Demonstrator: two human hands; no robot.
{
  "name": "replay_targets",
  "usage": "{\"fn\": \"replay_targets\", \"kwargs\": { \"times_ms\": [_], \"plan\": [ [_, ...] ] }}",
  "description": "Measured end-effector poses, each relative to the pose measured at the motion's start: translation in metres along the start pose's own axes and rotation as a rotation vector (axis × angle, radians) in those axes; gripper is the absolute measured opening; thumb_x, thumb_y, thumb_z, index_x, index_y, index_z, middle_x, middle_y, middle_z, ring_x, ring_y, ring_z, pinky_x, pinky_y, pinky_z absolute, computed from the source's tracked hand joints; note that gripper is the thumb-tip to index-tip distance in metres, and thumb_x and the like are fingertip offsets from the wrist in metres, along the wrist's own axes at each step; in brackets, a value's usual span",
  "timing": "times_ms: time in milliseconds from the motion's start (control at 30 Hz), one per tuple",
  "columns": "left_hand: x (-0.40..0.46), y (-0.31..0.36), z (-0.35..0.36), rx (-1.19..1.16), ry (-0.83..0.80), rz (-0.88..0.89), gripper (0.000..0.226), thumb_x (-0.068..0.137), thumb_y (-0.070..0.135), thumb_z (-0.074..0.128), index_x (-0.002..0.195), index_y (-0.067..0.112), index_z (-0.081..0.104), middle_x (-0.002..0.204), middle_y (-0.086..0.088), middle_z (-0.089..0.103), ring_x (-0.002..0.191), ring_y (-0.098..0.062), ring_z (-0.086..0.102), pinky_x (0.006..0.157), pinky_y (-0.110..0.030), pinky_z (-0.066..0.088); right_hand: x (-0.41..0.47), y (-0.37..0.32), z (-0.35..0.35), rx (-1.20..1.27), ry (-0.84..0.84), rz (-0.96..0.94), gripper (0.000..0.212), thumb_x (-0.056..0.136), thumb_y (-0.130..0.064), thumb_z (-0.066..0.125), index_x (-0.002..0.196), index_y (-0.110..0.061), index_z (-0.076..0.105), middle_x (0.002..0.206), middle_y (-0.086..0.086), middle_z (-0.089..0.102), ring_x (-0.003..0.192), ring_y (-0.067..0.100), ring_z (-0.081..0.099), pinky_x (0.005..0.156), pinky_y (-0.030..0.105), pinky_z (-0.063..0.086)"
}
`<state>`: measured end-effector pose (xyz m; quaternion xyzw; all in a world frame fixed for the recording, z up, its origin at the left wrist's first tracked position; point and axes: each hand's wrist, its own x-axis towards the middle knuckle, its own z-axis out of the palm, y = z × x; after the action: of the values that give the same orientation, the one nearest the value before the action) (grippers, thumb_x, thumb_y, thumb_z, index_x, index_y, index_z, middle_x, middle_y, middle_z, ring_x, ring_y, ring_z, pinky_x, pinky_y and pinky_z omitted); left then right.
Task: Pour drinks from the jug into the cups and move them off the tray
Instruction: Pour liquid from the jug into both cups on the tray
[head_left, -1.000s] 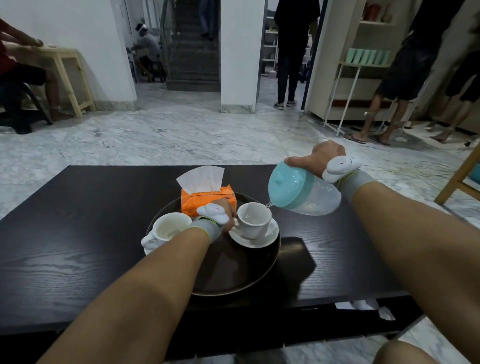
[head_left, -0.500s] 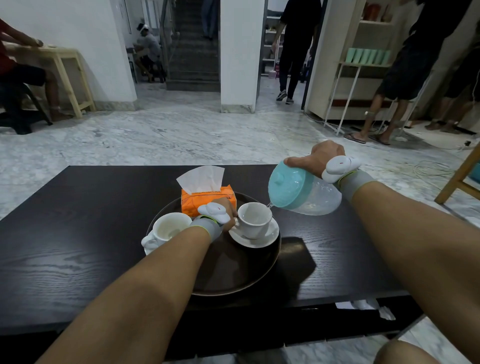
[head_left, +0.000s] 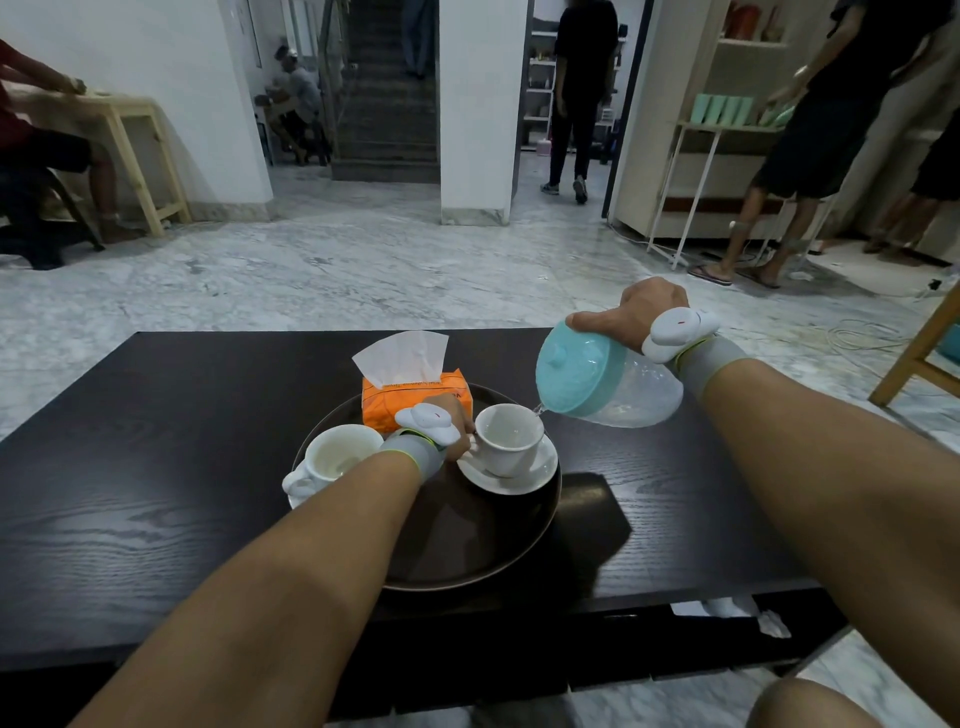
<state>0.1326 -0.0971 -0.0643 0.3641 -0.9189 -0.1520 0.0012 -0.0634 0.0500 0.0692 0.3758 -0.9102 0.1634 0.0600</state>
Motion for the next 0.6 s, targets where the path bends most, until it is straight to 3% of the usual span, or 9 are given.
{"fn": "replay_targets", "kwargs": {
  "times_ms": [433, 600],
  "plan": [
    [0.0031, -0.0001, 0.0011, -0.024, -0.007, -0.025, 0.034, 0.089, 0.022, 0.065, 0.122, 0.024, 0.070, 0.120, -0.002, 0.070, 0.108, -0.027, 0.065, 0.094, -0.034, 0.053, -0.0016, -0.0054, -0.0032, -0.007, -0.008, -0.003, 0.071, 0.066, -0.078, 0.061, 0.065, -0.007, 0.056, 0.069, 0.007, 0.052, 0.069, 0.023, 0.052, 0.060, 0.030, 0.036],
    [0.0040, -0.0003, 0.0031, -0.027, 0.007, -0.046, 0.030, 0.085, 0.023, 0.067, 0.114, 0.022, 0.074, 0.111, -0.003, 0.073, 0.098, -0.026, 0.067, 0.088, -0.034, 0.056, -0.0022, -0.0058, -0.0040, 0.005, -0.014, 0.002, 0.071, 0.065, -0.078, 0.062, 0.060, -0.009, 0.051, 0.067, 0.006, 0.049, 0.068, 0.023, 0.050, 0.058, 0.030, 0.034]
  ]
}}
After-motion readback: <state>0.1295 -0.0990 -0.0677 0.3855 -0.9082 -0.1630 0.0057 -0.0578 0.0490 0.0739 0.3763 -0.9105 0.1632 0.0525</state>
